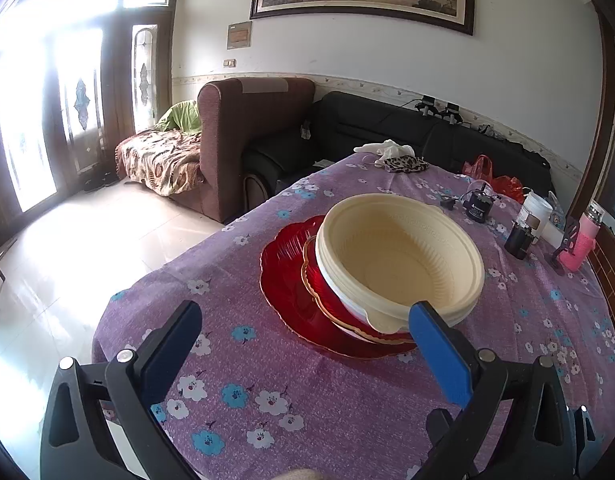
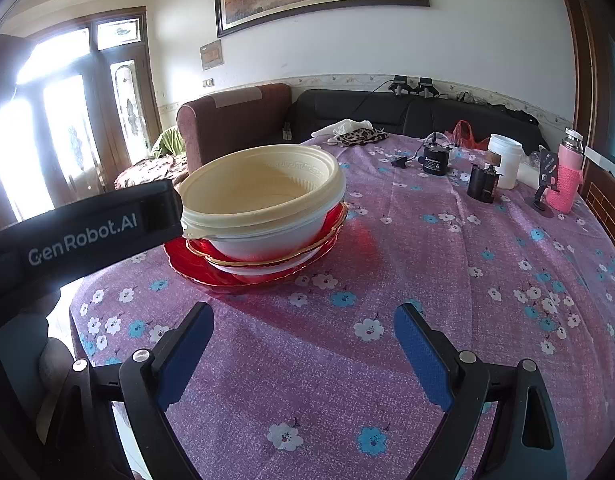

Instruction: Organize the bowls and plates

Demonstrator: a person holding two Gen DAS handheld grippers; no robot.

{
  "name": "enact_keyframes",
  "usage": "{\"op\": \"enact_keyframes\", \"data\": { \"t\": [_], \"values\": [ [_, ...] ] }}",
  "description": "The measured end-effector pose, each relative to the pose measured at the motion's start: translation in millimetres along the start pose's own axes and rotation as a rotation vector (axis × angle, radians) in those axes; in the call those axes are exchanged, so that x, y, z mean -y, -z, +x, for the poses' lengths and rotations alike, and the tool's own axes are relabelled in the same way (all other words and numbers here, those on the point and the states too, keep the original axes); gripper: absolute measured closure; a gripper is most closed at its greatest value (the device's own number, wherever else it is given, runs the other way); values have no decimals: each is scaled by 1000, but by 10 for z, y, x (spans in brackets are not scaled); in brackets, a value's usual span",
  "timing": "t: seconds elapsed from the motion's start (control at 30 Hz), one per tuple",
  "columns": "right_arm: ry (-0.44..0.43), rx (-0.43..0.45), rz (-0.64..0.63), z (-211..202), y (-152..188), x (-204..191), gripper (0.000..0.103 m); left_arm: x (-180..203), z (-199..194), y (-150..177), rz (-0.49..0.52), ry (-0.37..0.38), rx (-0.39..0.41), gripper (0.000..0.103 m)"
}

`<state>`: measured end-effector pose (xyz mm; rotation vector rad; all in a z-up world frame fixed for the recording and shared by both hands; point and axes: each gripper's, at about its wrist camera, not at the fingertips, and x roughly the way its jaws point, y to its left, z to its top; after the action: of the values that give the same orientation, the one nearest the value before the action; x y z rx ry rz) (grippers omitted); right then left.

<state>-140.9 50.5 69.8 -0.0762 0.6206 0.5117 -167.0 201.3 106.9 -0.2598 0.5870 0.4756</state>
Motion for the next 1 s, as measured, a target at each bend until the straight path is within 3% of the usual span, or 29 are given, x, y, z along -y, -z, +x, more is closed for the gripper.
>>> {"op": "enact_keyframes", "data": {
  "t": [1.0],
  "values": [
    [-16, -1, -4, -43, 54, -16, 9, 45, -32, 13, 8, -3, 1, 0]
  ]
}}
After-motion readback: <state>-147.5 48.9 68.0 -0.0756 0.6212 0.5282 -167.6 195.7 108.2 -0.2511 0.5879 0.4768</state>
